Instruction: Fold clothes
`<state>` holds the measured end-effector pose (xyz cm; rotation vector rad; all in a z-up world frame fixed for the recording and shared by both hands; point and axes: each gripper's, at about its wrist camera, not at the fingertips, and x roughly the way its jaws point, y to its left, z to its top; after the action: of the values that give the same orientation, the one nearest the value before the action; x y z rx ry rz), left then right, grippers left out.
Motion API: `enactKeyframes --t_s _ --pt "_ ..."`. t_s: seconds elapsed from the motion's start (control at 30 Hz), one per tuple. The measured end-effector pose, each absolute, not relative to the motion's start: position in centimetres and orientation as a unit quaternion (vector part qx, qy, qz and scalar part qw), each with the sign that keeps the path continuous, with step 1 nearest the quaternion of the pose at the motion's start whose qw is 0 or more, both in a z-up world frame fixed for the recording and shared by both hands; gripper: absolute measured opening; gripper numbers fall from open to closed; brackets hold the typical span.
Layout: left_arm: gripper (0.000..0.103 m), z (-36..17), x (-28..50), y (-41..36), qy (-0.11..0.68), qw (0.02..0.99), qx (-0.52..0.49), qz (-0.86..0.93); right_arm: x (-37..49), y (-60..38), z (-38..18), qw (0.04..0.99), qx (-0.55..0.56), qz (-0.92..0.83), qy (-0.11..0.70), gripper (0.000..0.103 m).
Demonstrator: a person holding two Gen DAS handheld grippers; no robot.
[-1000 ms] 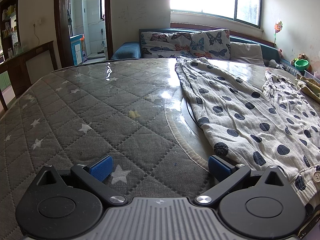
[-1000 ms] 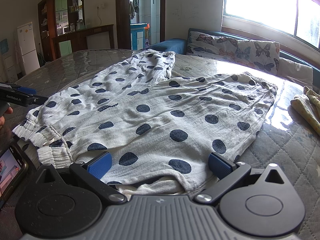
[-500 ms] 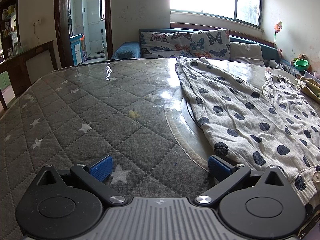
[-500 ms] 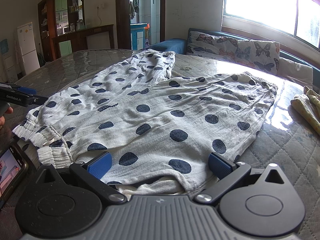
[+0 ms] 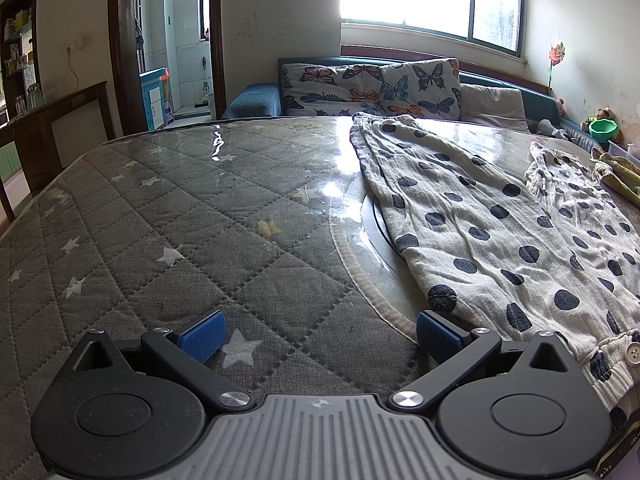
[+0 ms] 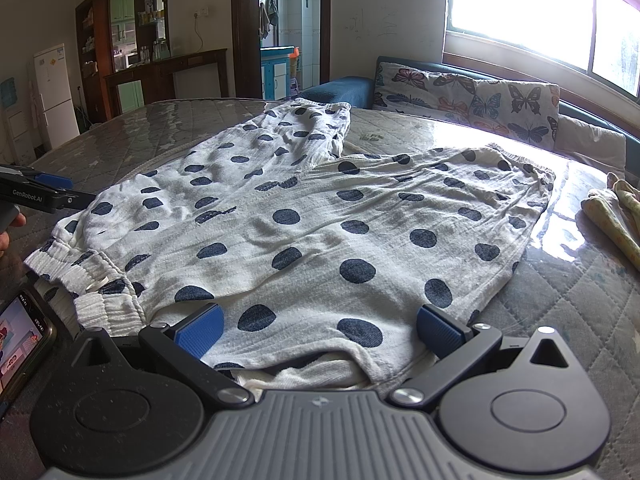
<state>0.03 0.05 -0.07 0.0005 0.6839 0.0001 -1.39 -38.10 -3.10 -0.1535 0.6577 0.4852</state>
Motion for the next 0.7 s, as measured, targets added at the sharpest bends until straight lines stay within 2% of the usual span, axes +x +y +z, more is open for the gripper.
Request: enactKeyframes --t_s 0.7 --pt "0.103 -0.06 0.20 -0.08 0.335 0.942 0.003 0.001 -1.44 -38.00 -3.10 0.915 -0.075 0.235 0.319 0.103"
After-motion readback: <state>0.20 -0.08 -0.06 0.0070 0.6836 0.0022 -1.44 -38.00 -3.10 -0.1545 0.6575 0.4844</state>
